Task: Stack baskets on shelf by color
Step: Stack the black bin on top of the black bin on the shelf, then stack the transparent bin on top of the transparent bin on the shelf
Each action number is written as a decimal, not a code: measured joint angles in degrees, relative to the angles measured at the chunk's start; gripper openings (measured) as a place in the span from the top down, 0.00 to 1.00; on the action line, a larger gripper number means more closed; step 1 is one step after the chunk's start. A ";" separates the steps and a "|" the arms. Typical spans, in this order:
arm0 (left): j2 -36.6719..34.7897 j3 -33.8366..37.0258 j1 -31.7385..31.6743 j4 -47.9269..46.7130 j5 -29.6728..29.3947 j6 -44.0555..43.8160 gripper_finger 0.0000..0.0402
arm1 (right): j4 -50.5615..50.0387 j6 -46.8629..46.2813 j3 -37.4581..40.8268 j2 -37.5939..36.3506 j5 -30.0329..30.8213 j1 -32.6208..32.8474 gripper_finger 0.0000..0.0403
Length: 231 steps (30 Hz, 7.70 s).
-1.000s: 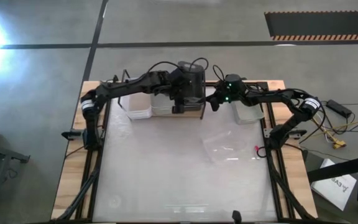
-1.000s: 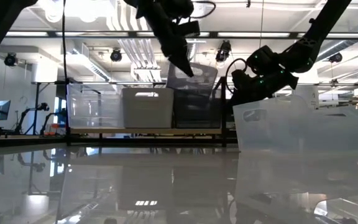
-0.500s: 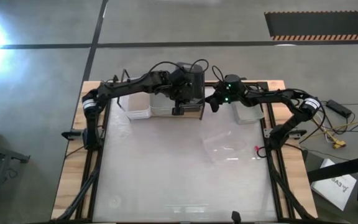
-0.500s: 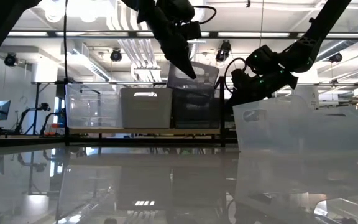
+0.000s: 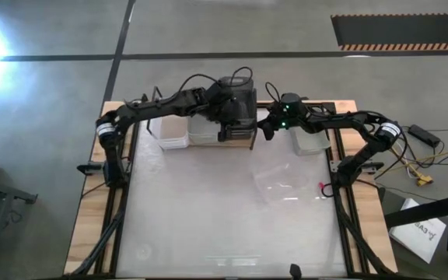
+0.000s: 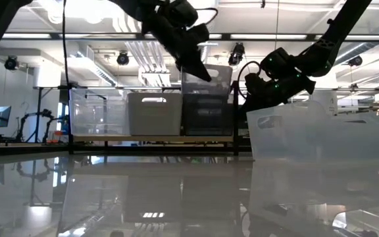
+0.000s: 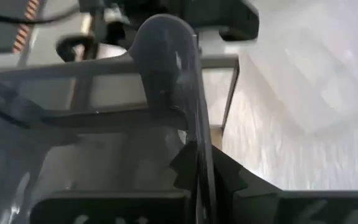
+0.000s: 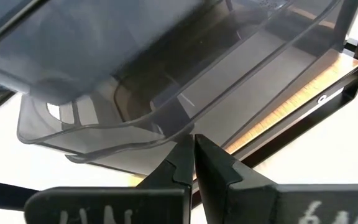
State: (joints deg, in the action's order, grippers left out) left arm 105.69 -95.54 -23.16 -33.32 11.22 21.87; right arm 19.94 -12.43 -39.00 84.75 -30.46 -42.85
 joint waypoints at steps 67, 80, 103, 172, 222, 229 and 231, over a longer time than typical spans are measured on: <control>-5.47 10.63 1.91 28.77 -11.73 -17.04 0.99 | -26.57 10.05 0.97 -23.17 15.52 0.61 0.98; 0.97 8.75 -6.53 32.37 -24.12 -20.77 1.00 | -25.69 4.87 8.13 -23.85 27.05 13.21 0.98; 7.12 7.16 -8.83 37.14 -25.20 -24.04 1.00 | -25.44 0.83 8.76 -31.31 33.53 22.86 0.98; -13.27 11.79 18.61 20.94 -25.25 -16.42 1.00 | -42.36 -5.81 8.17 -47.18 44.11 38.45 0.98; 21.00 -2.92 30.55 11.61 -11.32 2.88 0.76 | -42.54 -34.09 4.46 -31.76 75.42 92.87 0.98; 19.29 -3.24 33.05 10.98 -10.12 -3.35 0.99 | -42.38 -33.99 4.48 -31.74 75.36 92.87 0.98; 18.48 -3.22 34.03 10.73 -10.03 -6.66 0.98 | -42.42 -33.85 4.50 -31.74 75.08 92.87 0.98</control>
State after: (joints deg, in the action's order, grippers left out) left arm 124.18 -98.76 10.88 -22.59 1.19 15.21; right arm -22.48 -46.27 -34.51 53.01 44.62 50.02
